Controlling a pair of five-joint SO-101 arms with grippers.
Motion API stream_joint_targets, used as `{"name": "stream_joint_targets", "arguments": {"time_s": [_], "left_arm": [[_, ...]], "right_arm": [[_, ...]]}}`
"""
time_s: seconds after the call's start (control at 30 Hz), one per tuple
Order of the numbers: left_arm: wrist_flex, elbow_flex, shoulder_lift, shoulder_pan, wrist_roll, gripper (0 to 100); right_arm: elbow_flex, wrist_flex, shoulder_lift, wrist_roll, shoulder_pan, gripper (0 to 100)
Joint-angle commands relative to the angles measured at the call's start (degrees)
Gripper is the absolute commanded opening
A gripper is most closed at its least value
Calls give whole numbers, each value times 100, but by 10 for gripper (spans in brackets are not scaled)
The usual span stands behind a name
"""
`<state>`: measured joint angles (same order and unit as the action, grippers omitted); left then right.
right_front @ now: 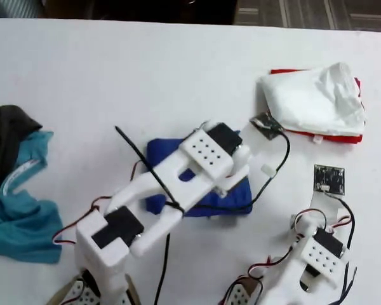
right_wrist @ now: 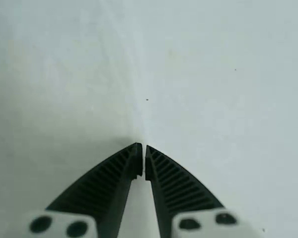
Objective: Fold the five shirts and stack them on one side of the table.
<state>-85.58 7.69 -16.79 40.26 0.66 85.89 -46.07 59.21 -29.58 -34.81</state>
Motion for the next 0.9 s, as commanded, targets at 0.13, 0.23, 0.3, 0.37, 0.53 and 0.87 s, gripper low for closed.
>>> {"name": "stream_joint_targets", "arguments": {"time_s": [0.13,0.23,0.3,0.37,0.53,0.87], "left_arm": [[571,-374,-44,281,-9,27],[703,-286,9,-229,0,27],[747,-145,18,-624,88,27],[756,4,35,-985,290,27],[774,119,-44,-1451,404,27],[1864,-233,-879,-2057,404,27]], "right_arm": [[-26,101,136,0,31,19],[-26,101,136,0,31,19],[-26,101,136,0,31,19],[-26,101,136,0,31,19],[-26,101,136,0,31,19],[-26,101,136,0,31,19]]}}
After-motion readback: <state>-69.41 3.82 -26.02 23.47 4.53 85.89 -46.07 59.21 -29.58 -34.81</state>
